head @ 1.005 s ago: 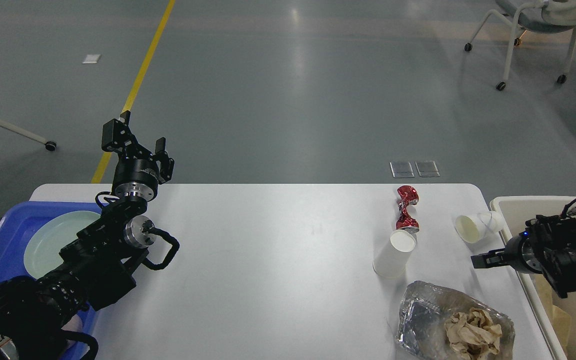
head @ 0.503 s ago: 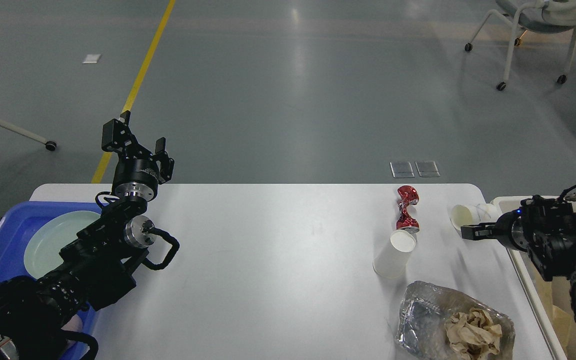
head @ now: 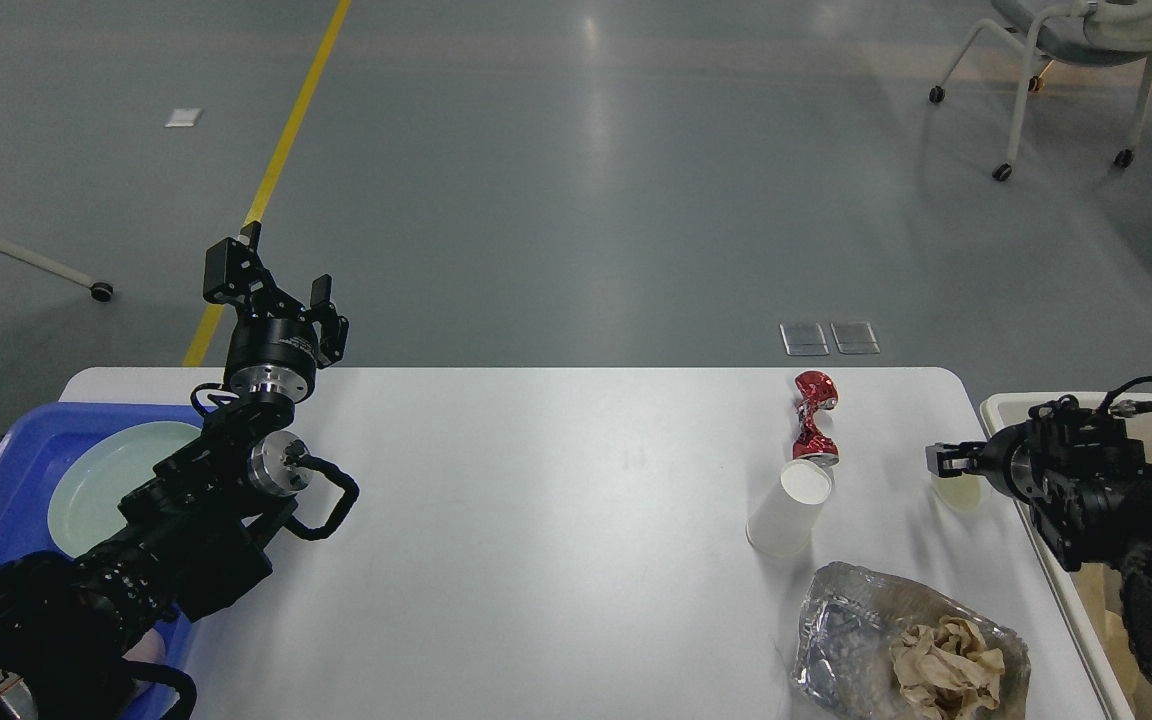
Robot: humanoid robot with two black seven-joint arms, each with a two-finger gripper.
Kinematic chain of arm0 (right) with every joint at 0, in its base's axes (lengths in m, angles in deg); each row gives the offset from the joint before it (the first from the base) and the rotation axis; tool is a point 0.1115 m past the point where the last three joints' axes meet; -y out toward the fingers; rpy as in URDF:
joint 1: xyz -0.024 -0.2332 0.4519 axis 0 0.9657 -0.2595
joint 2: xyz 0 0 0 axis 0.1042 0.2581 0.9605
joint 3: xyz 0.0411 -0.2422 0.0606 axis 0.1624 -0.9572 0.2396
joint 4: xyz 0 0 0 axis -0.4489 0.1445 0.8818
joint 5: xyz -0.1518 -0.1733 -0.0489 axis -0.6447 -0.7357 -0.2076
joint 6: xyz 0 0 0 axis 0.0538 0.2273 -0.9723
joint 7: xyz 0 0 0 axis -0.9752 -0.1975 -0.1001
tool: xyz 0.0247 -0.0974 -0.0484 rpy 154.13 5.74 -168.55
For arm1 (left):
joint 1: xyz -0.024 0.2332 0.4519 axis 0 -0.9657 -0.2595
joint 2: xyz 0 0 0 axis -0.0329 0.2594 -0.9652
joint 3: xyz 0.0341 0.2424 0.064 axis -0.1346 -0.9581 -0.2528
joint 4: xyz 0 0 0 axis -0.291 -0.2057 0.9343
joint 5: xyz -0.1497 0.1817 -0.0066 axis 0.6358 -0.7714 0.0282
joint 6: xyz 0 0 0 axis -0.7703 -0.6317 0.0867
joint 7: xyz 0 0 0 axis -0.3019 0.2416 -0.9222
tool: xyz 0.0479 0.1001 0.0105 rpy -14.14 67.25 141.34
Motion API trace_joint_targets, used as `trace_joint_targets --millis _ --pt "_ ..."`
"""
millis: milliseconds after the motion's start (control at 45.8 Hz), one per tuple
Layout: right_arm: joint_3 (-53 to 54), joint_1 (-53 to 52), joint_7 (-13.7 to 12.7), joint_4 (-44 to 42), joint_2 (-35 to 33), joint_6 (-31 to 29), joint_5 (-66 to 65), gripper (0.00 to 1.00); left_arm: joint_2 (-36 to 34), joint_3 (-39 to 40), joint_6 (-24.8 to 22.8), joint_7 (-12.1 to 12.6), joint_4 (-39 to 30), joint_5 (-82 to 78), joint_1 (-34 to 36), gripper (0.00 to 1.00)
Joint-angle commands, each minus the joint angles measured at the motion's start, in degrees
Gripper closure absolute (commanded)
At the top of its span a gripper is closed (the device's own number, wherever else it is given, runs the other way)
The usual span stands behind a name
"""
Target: Tidy desktop
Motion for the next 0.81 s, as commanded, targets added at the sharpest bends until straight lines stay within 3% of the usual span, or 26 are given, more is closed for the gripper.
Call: trace_joint_targets --millis 0,306,787 --pt "-0.6 1.0 0.0 0.0 0.0 0.1 -0.3 0.56 0.0 0.0 0.0 0.0 0.0 0.0 0.0 0.00" --pt "-0.9 2.1 0.1 0.1 0.0 0.2 -1.0 0.65 0.0 0.0 0.0 0.0 0.0 0.0 0.0 0.00" --pt "-0.9 0.1 0.7 0.1 -0.1 0.5 -1.0 0.65 0.0 0.0 0.0 0.0 0.0 0.0 0.0 0.00"
